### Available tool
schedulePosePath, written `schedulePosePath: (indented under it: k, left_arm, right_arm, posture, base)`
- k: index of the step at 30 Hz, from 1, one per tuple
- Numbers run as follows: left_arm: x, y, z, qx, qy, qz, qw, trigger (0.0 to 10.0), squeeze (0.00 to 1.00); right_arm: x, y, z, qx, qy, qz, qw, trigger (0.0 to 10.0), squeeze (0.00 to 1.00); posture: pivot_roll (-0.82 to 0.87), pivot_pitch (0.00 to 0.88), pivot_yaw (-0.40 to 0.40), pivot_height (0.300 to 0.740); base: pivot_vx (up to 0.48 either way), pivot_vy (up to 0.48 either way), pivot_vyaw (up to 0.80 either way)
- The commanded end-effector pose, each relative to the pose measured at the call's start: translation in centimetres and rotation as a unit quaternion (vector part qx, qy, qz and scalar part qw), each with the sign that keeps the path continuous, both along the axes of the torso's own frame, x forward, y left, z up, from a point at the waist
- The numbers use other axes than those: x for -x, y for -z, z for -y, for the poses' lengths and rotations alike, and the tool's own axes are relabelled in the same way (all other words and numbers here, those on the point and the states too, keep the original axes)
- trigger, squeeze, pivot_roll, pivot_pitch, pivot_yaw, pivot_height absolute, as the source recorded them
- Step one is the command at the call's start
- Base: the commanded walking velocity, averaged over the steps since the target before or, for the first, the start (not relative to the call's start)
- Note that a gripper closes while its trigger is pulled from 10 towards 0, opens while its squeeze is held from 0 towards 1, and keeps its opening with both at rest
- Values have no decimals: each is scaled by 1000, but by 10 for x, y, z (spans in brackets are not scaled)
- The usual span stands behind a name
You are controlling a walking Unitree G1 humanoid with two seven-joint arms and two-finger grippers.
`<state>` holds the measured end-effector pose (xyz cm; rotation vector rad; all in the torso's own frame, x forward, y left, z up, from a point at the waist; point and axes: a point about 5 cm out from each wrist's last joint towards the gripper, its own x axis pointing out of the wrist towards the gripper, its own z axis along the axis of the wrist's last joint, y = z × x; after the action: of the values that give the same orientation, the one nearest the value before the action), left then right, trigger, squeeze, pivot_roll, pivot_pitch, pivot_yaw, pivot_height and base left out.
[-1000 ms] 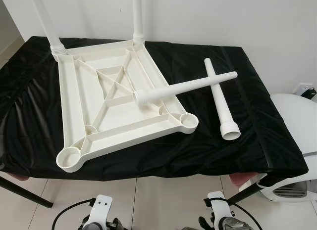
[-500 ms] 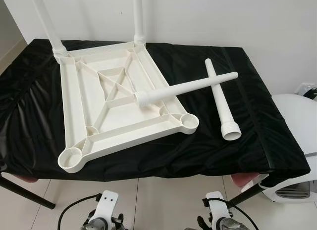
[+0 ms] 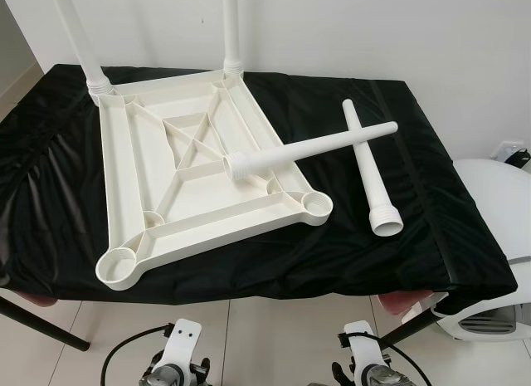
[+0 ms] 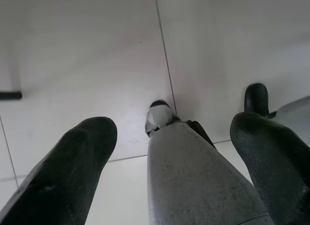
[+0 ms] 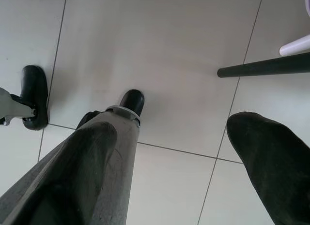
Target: Building children table
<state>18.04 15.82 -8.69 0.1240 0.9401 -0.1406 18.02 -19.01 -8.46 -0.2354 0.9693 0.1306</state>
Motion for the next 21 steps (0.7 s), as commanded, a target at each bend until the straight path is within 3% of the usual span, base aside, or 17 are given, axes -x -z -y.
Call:
schedulePosePath:
  k: [1,8,16,21]
  left_arm:
    - [10,5,-1,2,-39,-22,999,10000,0]
    - [17,8,-6,15,-67,-32,997,10000,0]
    - [19,8,-2,19,-30,-29,999,10000,0]
    - [20,9,1,25,-37,-29,999,10000,0]
  right_arm:
    - [9,5,-1,5,-2,-20,1000,10000,0]
    - [11,6,-9,6,-19,-26,999,10000,0]
    - [10,6,-14,-3,-33,-22,999,10000,0]
    - [11,7,-13,-6,-39,-24,999,10000,0]
  posture:
    - [12,0,-15,740]
    - [11,0,-7,740]
    - [20,0,-17,740]
    - [29,0,-21,740]
  base:
    - [0,0,0]
    - [0,0,0]
    - [0,0,0]
    - [0,0,0]
